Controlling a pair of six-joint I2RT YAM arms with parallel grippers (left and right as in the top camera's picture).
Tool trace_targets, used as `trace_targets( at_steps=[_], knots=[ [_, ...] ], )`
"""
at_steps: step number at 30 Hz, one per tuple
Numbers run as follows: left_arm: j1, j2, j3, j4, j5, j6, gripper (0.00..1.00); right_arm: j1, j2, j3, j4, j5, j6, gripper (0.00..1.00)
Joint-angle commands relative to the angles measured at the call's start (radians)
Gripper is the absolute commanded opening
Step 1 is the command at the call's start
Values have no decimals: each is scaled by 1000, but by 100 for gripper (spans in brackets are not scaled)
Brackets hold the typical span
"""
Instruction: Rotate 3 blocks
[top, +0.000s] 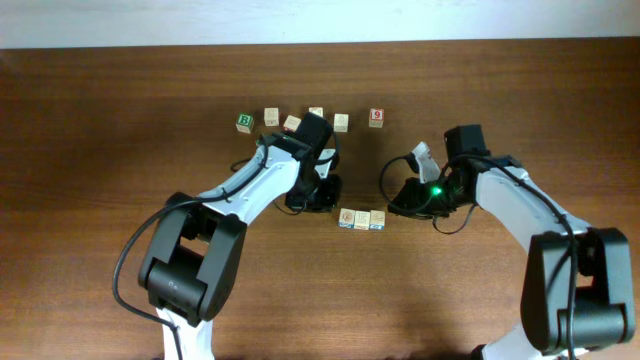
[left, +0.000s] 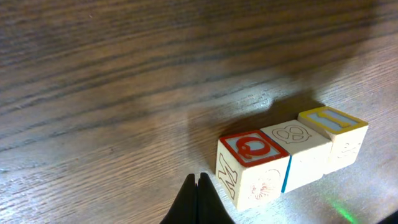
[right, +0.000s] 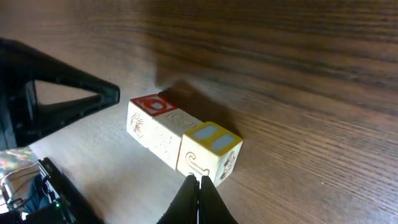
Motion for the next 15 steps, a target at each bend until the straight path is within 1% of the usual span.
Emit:
trace_targets(
  at_steps=[1,6,11,15],
  knots=[
    [-27,11,13,-3,18,23,0,-8,12,-6,15,-24,42,4],
    [-34,11,13,-3,19,21,0,-50,12,-6,24,-44,71,4],
    [-35,11,13,-16,23,3,0,-53,12,-15,16,-60,86,4],
    [-43,11,13,-18,22,0,0,-53,12,-37,49,-86,83,4]
  ],
)
